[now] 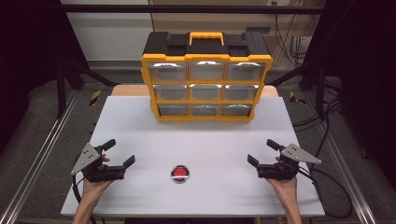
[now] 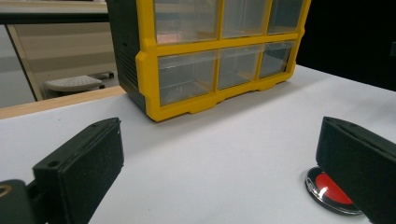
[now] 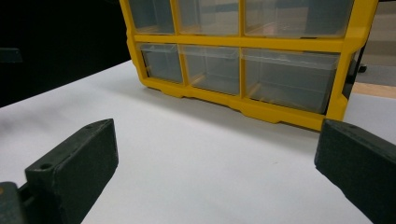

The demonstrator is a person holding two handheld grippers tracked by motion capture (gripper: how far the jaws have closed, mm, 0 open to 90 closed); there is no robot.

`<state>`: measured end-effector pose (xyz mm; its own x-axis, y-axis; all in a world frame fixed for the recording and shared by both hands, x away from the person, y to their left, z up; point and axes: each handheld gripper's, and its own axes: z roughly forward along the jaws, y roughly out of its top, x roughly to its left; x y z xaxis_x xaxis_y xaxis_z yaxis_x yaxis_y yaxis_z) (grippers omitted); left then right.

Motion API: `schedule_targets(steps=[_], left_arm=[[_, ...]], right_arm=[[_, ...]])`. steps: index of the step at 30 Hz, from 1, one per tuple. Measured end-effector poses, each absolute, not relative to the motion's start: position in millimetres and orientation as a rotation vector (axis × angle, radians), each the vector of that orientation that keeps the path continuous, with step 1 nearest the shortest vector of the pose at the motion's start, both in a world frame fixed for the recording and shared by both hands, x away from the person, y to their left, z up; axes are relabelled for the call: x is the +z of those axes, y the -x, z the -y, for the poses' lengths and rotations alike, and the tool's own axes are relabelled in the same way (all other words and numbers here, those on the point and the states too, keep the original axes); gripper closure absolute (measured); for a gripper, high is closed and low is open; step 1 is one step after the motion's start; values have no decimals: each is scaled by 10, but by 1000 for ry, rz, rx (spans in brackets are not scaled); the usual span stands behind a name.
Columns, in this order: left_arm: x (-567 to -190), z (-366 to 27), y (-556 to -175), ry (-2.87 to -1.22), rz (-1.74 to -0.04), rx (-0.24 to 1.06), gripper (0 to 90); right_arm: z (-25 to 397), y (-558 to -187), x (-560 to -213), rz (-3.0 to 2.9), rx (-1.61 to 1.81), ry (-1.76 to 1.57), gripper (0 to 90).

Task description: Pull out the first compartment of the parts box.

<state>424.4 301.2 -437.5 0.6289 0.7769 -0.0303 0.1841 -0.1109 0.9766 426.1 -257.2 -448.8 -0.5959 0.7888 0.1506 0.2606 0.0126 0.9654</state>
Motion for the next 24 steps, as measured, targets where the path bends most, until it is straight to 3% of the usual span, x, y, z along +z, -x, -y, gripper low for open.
schedule_targets(steps=[24], left_arm=[[-4127, -2898, -4214, -1698, -704, 652, 8]], right_arm=[[2600, -4253, -4473, -1843, 1631, -1063, 4]])
